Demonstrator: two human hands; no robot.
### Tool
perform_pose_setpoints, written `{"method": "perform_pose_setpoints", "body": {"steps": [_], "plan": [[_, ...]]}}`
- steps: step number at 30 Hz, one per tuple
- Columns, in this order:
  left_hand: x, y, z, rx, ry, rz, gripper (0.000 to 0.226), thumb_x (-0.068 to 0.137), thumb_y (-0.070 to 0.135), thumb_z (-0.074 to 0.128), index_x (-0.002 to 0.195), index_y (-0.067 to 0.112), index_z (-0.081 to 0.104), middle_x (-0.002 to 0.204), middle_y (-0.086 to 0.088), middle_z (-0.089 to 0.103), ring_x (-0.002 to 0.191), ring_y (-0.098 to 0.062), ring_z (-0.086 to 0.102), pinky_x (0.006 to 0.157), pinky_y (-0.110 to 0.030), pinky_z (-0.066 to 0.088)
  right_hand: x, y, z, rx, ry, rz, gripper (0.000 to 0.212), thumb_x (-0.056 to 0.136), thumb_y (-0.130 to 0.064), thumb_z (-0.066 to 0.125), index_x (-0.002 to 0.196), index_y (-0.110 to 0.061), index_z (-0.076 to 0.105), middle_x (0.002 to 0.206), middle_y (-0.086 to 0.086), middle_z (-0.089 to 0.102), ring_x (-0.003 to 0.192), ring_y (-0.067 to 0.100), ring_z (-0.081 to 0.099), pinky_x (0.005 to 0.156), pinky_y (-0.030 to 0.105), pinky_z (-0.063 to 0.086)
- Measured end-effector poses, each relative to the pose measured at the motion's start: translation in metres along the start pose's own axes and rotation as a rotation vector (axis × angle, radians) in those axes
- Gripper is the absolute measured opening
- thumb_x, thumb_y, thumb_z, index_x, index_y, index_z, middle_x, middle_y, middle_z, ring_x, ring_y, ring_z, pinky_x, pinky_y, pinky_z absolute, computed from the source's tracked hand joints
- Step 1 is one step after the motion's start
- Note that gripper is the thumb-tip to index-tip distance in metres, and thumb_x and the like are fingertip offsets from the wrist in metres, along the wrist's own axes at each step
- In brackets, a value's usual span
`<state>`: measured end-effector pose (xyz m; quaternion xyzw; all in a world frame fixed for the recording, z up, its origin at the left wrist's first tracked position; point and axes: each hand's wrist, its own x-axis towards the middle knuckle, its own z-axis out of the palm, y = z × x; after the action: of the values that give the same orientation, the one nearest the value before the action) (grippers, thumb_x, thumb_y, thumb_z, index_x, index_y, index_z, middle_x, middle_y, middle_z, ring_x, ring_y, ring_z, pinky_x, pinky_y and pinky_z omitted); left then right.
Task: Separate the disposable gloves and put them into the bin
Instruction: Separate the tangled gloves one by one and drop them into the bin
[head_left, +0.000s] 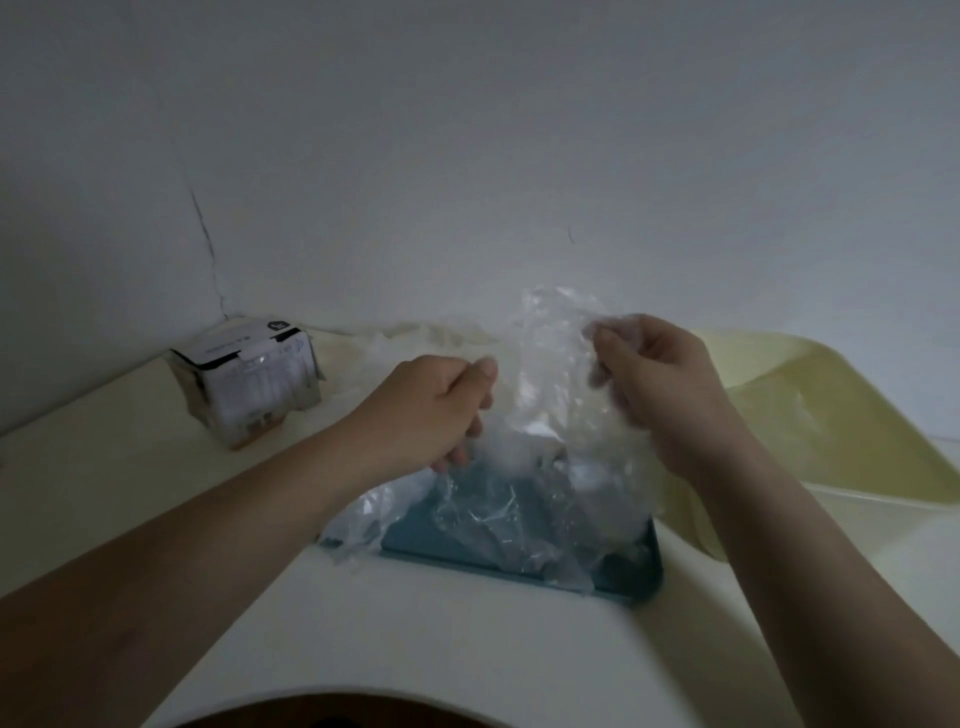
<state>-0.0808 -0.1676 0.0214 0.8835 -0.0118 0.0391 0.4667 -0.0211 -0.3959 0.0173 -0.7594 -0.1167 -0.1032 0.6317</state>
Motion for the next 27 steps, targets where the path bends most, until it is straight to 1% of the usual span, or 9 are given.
{"method": "perform_pose_setpoints", "body": {"steps": [3, 6, 8, 13, 16, 19, 23, 25, 27], "plan": [[-0.008, -0.018, -0.003, 0.461, -0.049, 0.089, 0.045, 0.1, 0.059, 0.057, 0.089, 0.017, 0.068, 0.075, -0.001, 0.069, 0.065, -0.015, 0.068, 0.066, -0.033, 0.057, -0.006, -0.009, -0.005, -0.147, -0.188, -0.006, 0.037, 0.102, -0.035, 0.064, 0.089, -0.003, 0.074, 0.057, 0.003, 0.058, 0.046, 0.011, 0.044, 0.048, 0.023, 0.035], [-0.009, -0.031, 0.01, 0.72, -0.152, 0.09, 0.047, 0.084, 0.064, 0.073, 0.103, 0.023, 0.063, 0.091, 0.004, 0.065, 0.081, -0.014, 0.063, 0.074, -0.034, 0.057, -0.014, -0.014, -0.006, -0.246, -0.335, 0.067, 0.037, 0.104, -0.038, 0.06, 0.076, -0.02, 0.076, 0.051, -0.001, 0.05, 0.043, 0.011, 0.041, 0.049, 0.025, 0.035], [-0.007, -0.043, 0.024, 0.678, -0.211, 0.095, 0.043, 0.079, 0.056, 0.079, 0.102, 0.025, 0.061, 0.096, 0.005, 0.064, 0.086, -0.016, 0.063, 0.075, -0.035, 0.057, -0.02, -0.012, -0.006, -0.378, -0.388, 0.1, 0.038, 0.102, -0.042, 0.062, 0.07, -0.024, 0.073, 0.053, -0.001, 0.053, 0.045, 0.012, 0.047, 0.051, 0.027, 0.039], [-0.002, -0.049, 0.039, 0.638, -0.235, 0.114, 0.01, 0.088, 0.018, 0.072, 0.08, 0.017, 0.066, 0.083, -0.001, 0.065, 0.082, -0.024, 0.065, 0.066, -0.029, 0.048, -0.036, -0.008, -0.011, -0.36, -0.344, 0.102, 0.039, 0.1, -0.036, 0.066, 0.089, 0.002, 0.068, 0.06, 0.005, 0.065, 0.056, 0.022, 0.055, 0.056, 0.035, 0.046], [-0.005, -0.036, 0.029, 0.547, -0.21, 0.111, 0.021, 0.086, 0.026, 0.072, 0.072, 0.013, 0.063, 0.075, -0.008, 0.066, 0.073, -0.027, 0.067, 0.068, -0.036, 0.056, -0.05, -0.013, -0.016, -0.31, -0.413, 0.049, 0.029, 0.099, -0.033, 0.07, 0.083, -0.008, 0.071, 0.071, 0.006, 0.073, 0.057, 0.02, 0.059, 0.056, 0.035, 0.049], [-0.009, -0.013, 0.008, 0.526, -0.209, 0.278, 0.03, 0.071, 0.039, 0.07, 0.078, 0.01, 0.066, 0.085, -0.008, 0.06, 0.078, -0.027, 0.064, 0.071, -0.045, 0.056, -0.056, -0.029, -0.018, -0.284, -0.476, -0.151, 0.018, 0.095, -0.038, 0.073, 0.088, -0.022, 0.077, 0.103, -0.004, 0.074, 0.094, 0.012, 0.071, 0.081, 0.038, 0.055], [-0.011, 0.022, -0.007, 0.434, -0.279, 0.329, 0.009, 0.09, 0.022, 0.075, 0.084, 0.019, 0.069, 0.085, 0.002, 0.068, 0.08, -0.018, 0.067, 0.068, -0.027, 0.049, -0.055, -0.056, -0.01, -0.47, -0.551, -0.375, 0.008, 0.092, -0.04, 0.075, 0.09, -0.035, 0.08, 0.147, -0.019, 0.055, 0.144, -0.001, 0.04, 0.112, 0.032, 0.04], [-0.011, 0.029, -0.009, 0.272, -0.288, 0.337, 0.016, 0.09, 0.024, 0.081, 0.079, 0.027, 0.069, 0.078, 0.01, 0.071, 0.073, -0.007, 0.068, 0.067, -0.022, 0.052, -0.052, -0.061, -0.005, -0.533, -0.553, -0.373, 0.006, 0.091, -0.037, 0.076, 0.092, -0.034, 0.081, 0.14, -0.02, 0.061, 0.137, -0.002, 0.049, 0.112, 0.031, 0.041], [-0.009, 0.029, -0.012, 0.084, -0.253, 0.334, 0.016, 0.087, 0.022, 0.086, 0.077, 0.025, 0.073, 0.077, 0.012, 0.073, 0.072, -0.003, 0.068, 0.071, -0.022, 0.056, -0.048, -0.06, -0.002, -0.514, -0.492, -0.345, 0.008, 0.093, -0.032, 0.077, 0.091, -0.025, 0.08, 0.105, -0.013, 0.075, 0.101, 0.005, 0.07, 0.093, 0.035, 0.055]]}}
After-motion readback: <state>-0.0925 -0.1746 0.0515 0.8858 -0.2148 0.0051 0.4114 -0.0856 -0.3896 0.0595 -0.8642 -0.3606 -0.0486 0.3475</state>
